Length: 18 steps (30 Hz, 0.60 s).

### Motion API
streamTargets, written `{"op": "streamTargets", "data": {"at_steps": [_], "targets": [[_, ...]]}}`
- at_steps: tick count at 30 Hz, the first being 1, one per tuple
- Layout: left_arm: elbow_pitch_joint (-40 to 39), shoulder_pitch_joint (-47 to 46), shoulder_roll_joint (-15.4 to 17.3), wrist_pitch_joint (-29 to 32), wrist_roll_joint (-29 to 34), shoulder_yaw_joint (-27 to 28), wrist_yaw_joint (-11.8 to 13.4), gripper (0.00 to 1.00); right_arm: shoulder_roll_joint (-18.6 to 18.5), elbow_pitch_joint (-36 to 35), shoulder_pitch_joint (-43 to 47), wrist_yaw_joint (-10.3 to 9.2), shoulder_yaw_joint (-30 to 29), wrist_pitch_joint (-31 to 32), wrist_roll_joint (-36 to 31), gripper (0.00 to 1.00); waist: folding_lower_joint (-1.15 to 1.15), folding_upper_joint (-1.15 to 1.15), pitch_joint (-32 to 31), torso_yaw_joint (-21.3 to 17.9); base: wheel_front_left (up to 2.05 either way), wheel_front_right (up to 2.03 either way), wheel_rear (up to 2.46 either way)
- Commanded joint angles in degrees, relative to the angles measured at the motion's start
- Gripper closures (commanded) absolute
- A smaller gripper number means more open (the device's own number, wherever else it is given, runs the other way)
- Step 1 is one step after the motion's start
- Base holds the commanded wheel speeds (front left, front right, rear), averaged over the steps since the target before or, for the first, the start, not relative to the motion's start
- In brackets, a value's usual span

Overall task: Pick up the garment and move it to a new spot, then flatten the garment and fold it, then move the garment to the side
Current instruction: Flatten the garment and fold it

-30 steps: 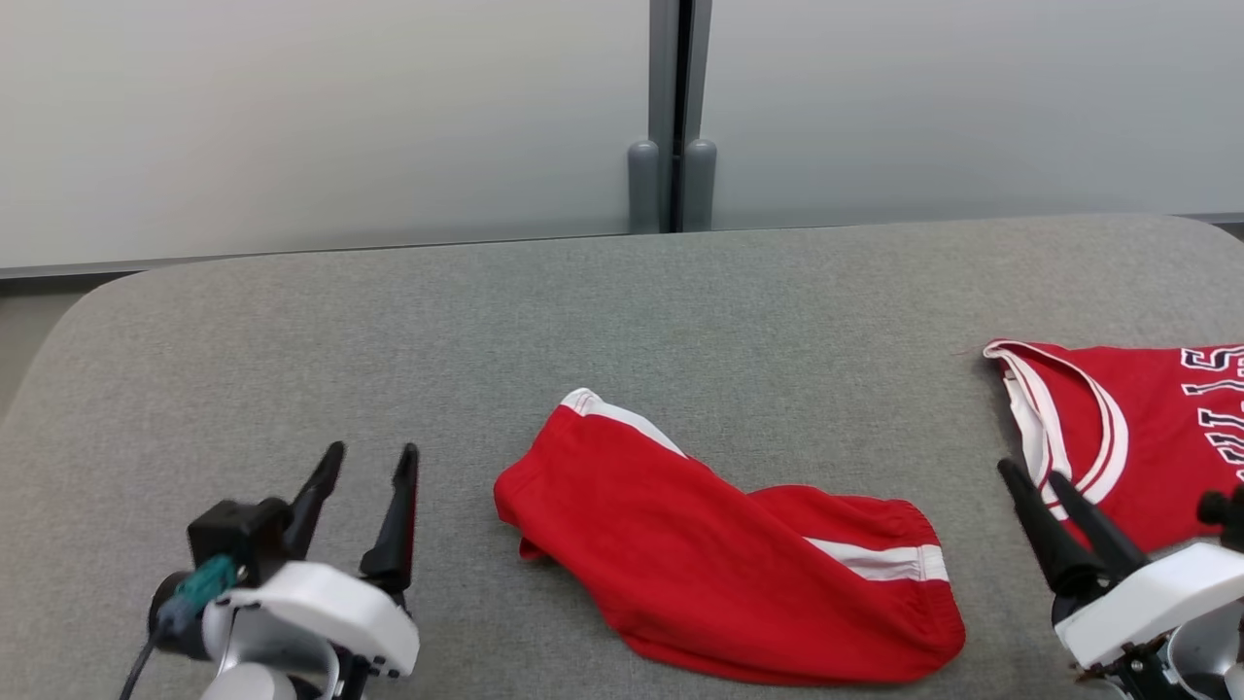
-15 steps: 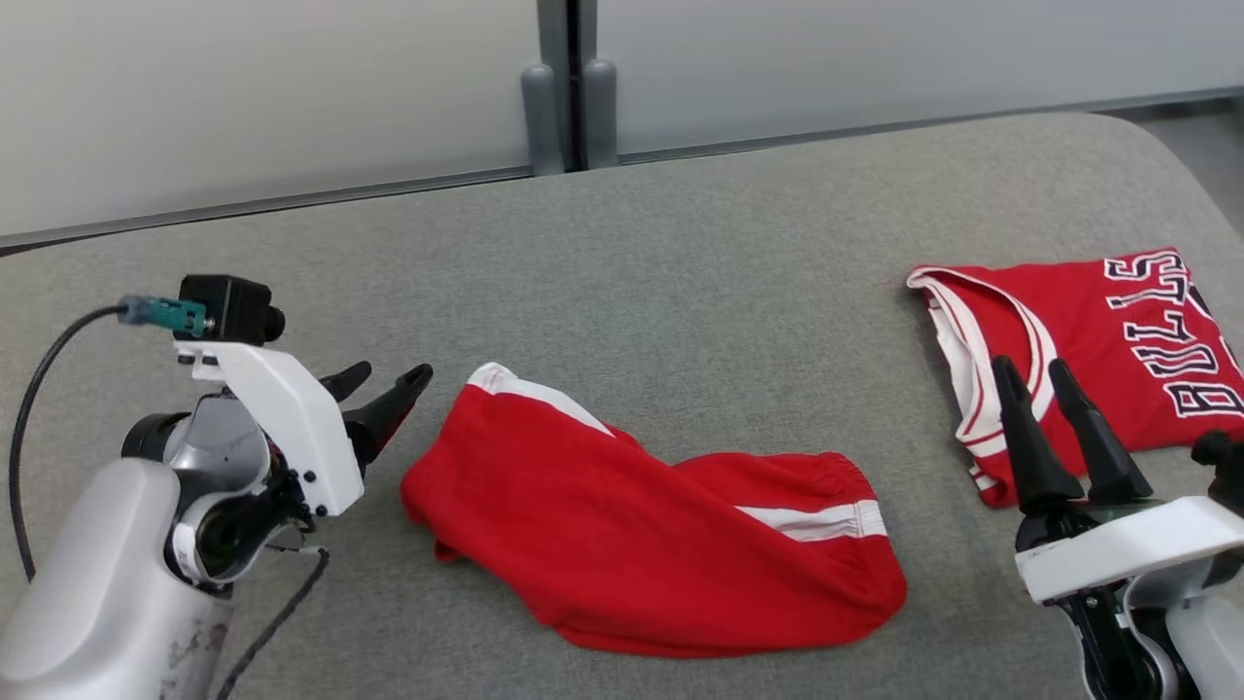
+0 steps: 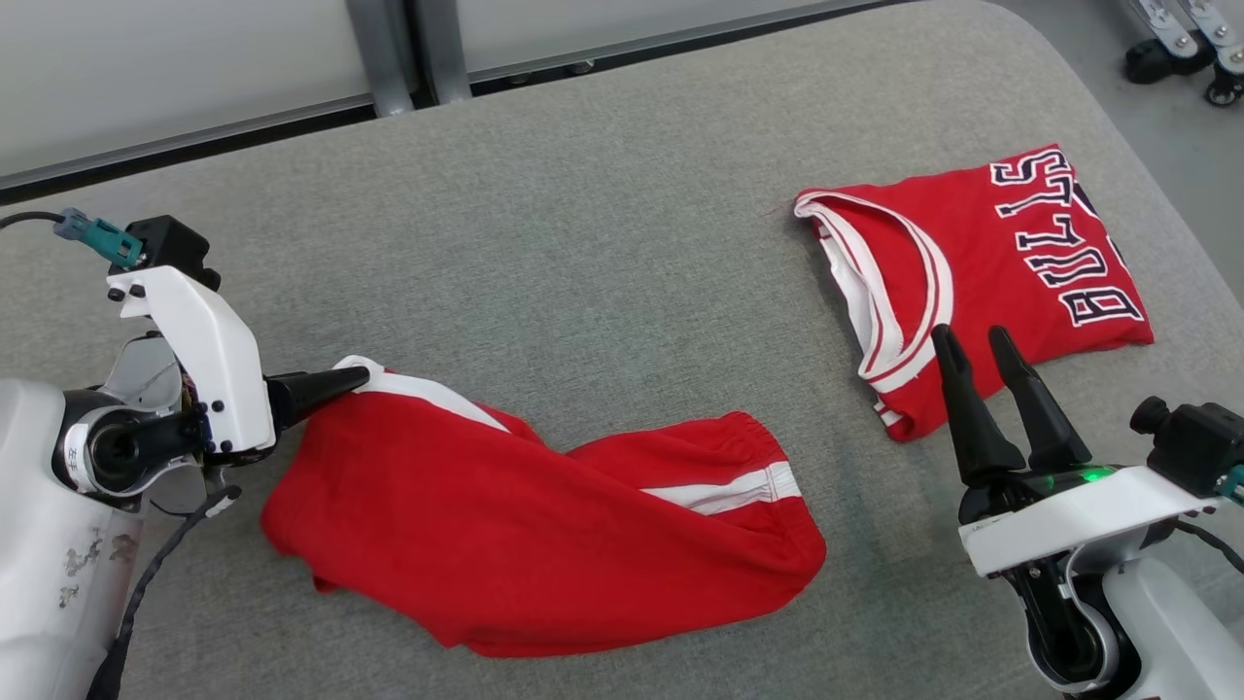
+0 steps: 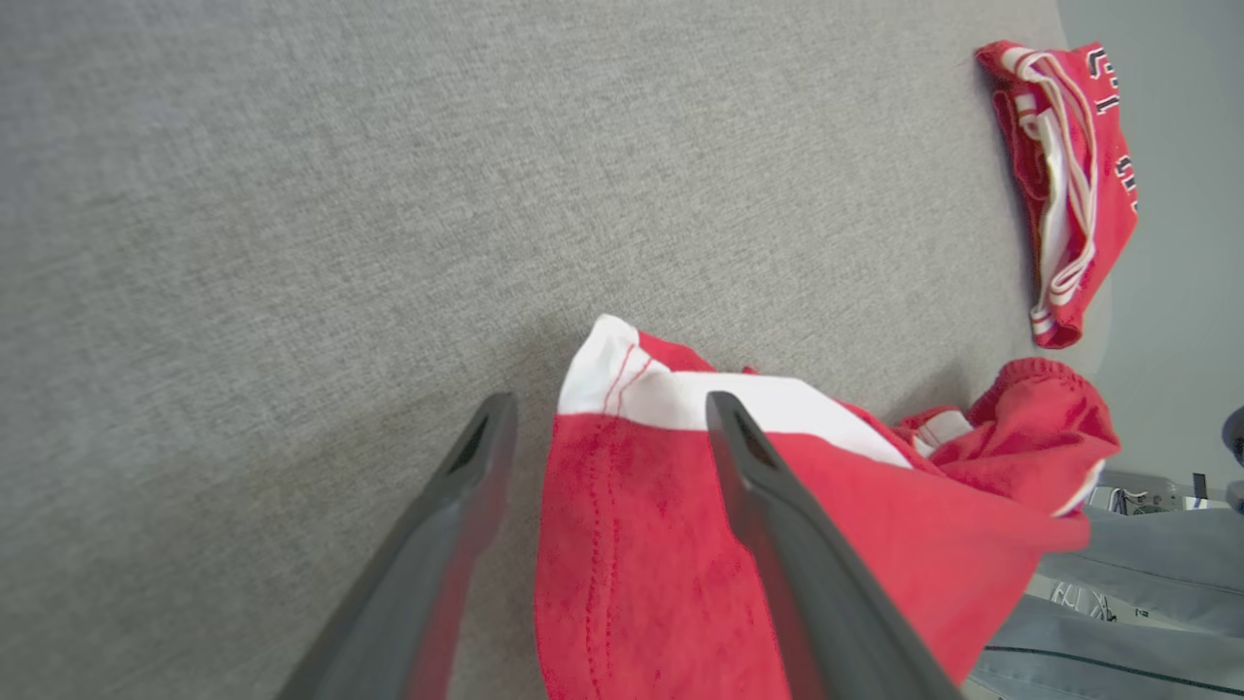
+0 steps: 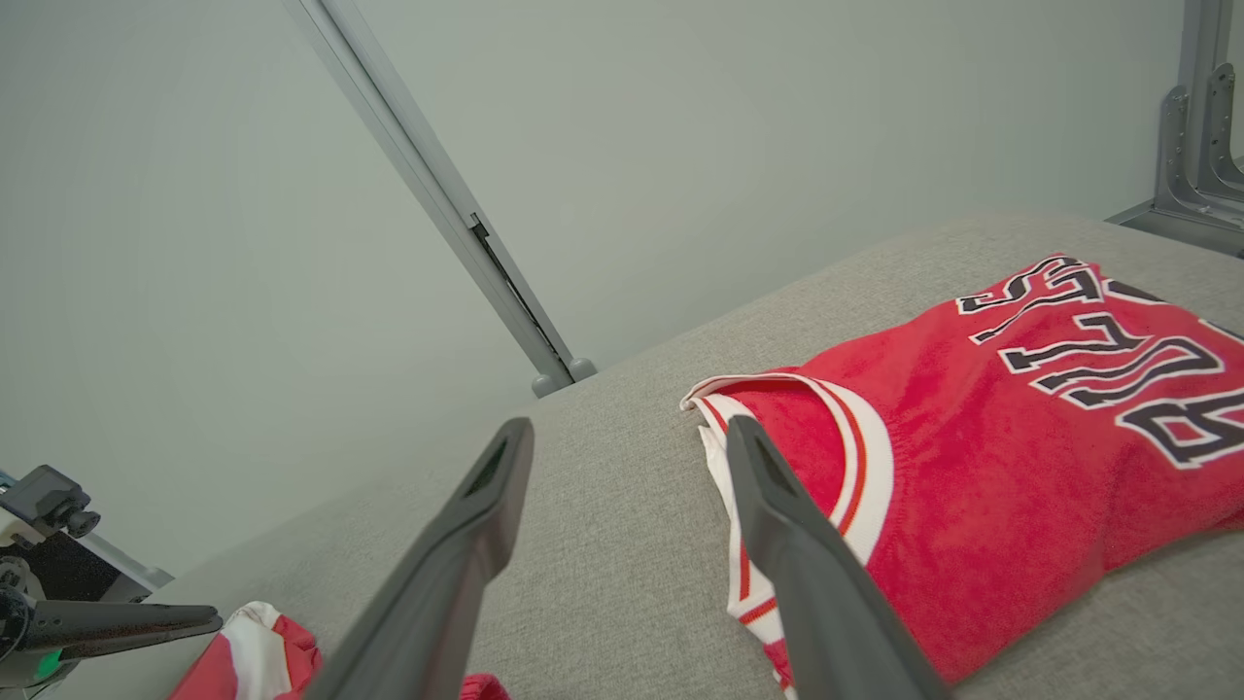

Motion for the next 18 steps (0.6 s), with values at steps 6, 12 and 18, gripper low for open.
{"op": "streamTargets", "data": {"at_steps": [6, 12, 18], "targets": [[3.84, -3.19, 0.69, 3.54, -1.41, 0.02, 0.84, 0.00, -0.23, 1.21, -1.96, 0.04, 1.38, -1.22, 1.12, 0.00, 0.00, 0.00, 2.10, -2.85, 0.00, 0.00, 0.00], [5.62, -4.24, 0.92, 3.52, -0.36, -0.74, 0.52, 0.60, -0.48, 2.23, -2.36, 0.04, 1.87, -1.80, 1.66, 0.00, 0.00, 0.00, 2.55, -2.93, 0.00, 0.00, 0.00], [7.42, -5.67, 0.50, 2.36, 0.92, -1.89, 0.31, 0.00, -0.70, 2.73, -3.46, 0.04, 2.66, -1.98, 1.98, 0.00, 0.00, 0.00, 3.15, -1.64, 0.00, 0.00, 0.00]]}}
